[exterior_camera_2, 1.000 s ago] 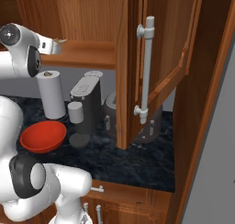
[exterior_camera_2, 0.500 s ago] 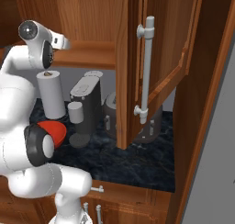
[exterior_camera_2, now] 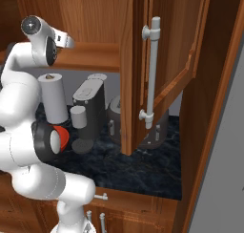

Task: Open the cabinet. Pick the apple and tangerine from the cabinet and place them into the bowl. Then close the cabinet.

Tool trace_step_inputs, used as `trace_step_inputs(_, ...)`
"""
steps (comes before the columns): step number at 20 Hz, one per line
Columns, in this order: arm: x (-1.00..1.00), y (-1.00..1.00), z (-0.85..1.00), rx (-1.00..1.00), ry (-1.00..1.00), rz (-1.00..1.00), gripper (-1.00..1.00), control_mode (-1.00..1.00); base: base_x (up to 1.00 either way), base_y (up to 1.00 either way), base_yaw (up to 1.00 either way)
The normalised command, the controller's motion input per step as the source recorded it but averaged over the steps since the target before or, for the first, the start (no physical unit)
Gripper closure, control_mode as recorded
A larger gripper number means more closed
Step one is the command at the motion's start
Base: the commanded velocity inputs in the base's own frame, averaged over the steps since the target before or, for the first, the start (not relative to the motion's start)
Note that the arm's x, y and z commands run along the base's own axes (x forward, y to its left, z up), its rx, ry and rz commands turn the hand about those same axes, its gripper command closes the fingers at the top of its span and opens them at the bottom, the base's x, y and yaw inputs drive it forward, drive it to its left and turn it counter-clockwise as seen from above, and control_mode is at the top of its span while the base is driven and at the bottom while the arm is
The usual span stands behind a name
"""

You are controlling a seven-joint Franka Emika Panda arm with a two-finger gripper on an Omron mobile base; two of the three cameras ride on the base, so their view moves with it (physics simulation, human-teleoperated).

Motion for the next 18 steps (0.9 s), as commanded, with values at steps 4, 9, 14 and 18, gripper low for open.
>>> trace_step_inputs(4,0.07,0.3,-0.01,-0.06,0.05,0.0,-1.0,-1.0,0.0,0.0,0.0)
trace_step_inputs(9,0.07,0.11,-0.01,-0.03,0.02,0.0,-1.0,-1.0,0.0,0.0,0.0)
trace_step_inputs(14,0.0,0.0,0.0,0.0,0.0,0.0,-1.0,-1.0,0.0,0.0,0.0)
trace_step_inputs(18,0.0,0.0,-0.13,0.0,0.0,0.0,-1.0,-1.0,0.0,0.0,0.0)
